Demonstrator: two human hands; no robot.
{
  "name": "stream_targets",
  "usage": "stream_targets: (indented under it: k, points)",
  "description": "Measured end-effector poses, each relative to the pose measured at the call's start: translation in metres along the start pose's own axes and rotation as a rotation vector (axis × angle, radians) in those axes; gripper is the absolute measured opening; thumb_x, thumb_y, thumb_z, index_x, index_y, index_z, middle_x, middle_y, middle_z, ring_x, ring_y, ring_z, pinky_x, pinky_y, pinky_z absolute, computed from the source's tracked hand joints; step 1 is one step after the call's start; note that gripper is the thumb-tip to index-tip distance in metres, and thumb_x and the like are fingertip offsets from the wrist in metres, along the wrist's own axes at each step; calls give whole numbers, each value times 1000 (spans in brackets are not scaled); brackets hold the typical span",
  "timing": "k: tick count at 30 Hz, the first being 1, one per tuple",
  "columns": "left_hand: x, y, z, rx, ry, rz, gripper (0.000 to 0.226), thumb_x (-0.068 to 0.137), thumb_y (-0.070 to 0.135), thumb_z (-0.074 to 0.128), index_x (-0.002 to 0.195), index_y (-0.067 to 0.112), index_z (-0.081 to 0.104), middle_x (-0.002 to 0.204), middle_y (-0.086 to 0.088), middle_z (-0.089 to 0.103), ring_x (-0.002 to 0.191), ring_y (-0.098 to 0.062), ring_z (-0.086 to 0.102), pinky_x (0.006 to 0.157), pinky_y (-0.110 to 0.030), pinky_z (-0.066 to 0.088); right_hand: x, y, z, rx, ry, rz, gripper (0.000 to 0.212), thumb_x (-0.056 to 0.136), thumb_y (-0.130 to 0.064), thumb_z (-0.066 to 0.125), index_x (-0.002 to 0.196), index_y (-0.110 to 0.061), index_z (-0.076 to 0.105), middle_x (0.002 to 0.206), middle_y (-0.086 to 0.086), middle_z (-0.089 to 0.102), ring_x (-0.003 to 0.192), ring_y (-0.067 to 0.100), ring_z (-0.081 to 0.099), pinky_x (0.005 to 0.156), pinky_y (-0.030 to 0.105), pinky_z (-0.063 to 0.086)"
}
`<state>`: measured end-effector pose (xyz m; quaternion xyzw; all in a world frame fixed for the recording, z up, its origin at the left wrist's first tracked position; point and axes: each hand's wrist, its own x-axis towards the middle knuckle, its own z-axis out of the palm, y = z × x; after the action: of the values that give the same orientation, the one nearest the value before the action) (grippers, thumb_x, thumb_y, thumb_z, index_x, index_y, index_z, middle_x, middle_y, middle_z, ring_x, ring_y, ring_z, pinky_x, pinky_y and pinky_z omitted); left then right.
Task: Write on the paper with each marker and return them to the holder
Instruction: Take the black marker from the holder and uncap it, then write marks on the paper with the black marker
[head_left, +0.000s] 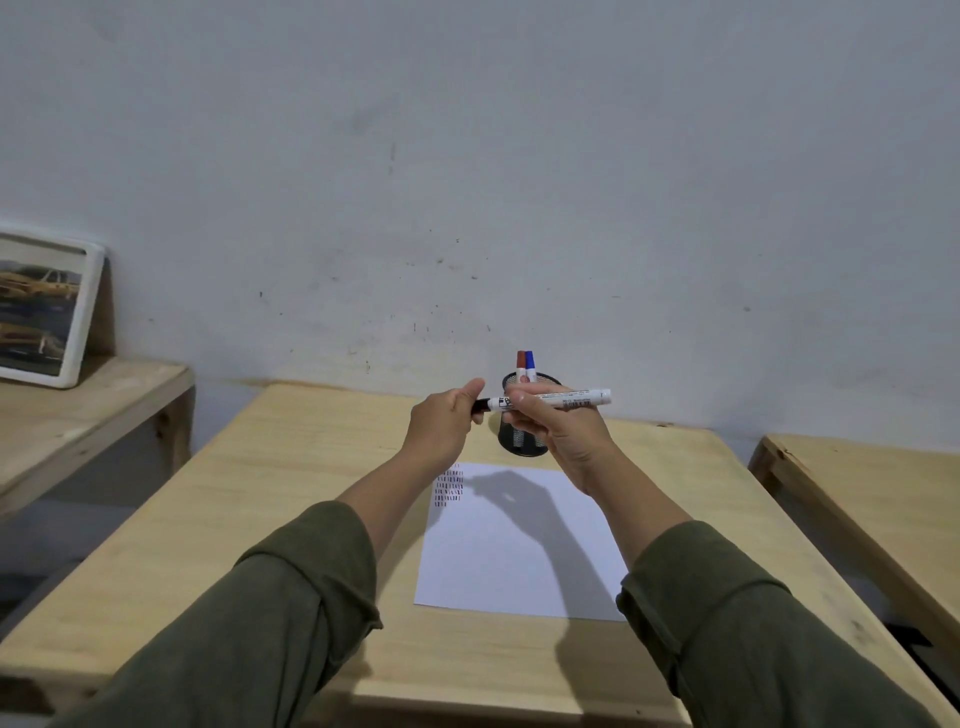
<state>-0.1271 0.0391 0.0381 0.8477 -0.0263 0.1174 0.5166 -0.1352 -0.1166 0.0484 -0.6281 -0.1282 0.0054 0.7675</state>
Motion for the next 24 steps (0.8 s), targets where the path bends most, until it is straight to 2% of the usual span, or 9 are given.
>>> stream_targets:
  k: [3, 5, 8, 11, 13, 15, 17, 19, 24]
  points:
    - [1, -13, -7, -54, 53, -123, 54, 94, 49, 33, 54, 17, 51, 57, -1, 51, 65, -24, 48, 70, -32, 35, -3, 6, 1, 14, 11, 7, 13, 82, -4, 67, 83, -14, 75, 74, 3, 73, 77, 23, 67, 90, 33, 51]
    - [1, -27, -14, -51, 99, -153, 52, 94, 47, 36, 60, 14, 57, 58, 0, 54, 68, -23, 51, 71, -31, 36, -5, 11, -3, 42, 34, 21, 13, 81, -2, 67, 82, -13, 75, 74, 4, 73, 76, 23, 67, 85, 29, 54]
    - [-4, -47, -21, 27, 110, -129, 37, 90, 40, 49, 77, 10, 65, 61, 6, 56, 73, -20, 53, 68, -30, 37, -10, 21, -6, 70, 69, 37, 12, 82, 2, 65, 85, -7, 73, 78, 10, 72, 74, 23, 66, 77, 24, 57]
    - [-10, -60, -19, 49, 152, -147, 22, 83, 31, 61, 82, 10, 68, 60, 6, 54, 70, -17, 53, 68, -27, 43, -15, 35, -4, 65, 101, 61, 12, 83, 4, 63, 86, -4, 70, 81, 14, 69, 73, 23, 66, 77, 24, 57]
    - [-14, -66, -15, 78, 174, -161, 14, 80, 25, 64, 84, 12, 68, 66, 5, 57, 73, -14, 55, 61, -20, 39, -17, 44, -3, 44, 114, 82, 12, 83, 3, 63, 86, -5, 70, 81, 13, 68, 72, 21, 66, 74, 22, 56]
    - [-18, -73, -11, 105, 166, -160, 10, 79, 21, 64, 84, 13, 68, 73, 1, 59, 74, -14, 55, 58, -19, 37, -19, 52, -3, 37, 118, 100, 12, 83, 3, 64, 85, -7, 71, 78, 10, 69, 70, 19, 66, 73, 21, 56]
    - [-22, -80, -7, 146, 137, -136, 9, 79, 18, 63, 82, 12, 68, 77, -2, 62, 74, -15, 54, 63, -21, 37, -20, 59, -3, 34, 120, 115, 12, 82, 2, 64, 85, -7, 72, 78, 9, 70, 70, 19, 66, 73, 21, 56]
    - [-25, -89, -4, 221, 105, -111, 10, 79, 17, 61, 82, 11, 68, 76, -3, 64, 74, -15, 54, 67, -21, 36, -20, 65, -3, 31, 126, 131, 12, 82, 2, 64, 86, -7, 72, 78, 9, 71, 69, 18, 67, 74, 22, 57]
    - [-31, -106, -1, 263, 71, -95, 15, 81, 24, 62, 84, 10, 68, 73, -3, 59, 74, -19, 53, 64, -23, 35, -18, 77, -2, 47, 135, 181, 10, 83, 0, 65, 88, -4, 73, 77, 9, 73, 66, 16, 69, 71, 23, 58]
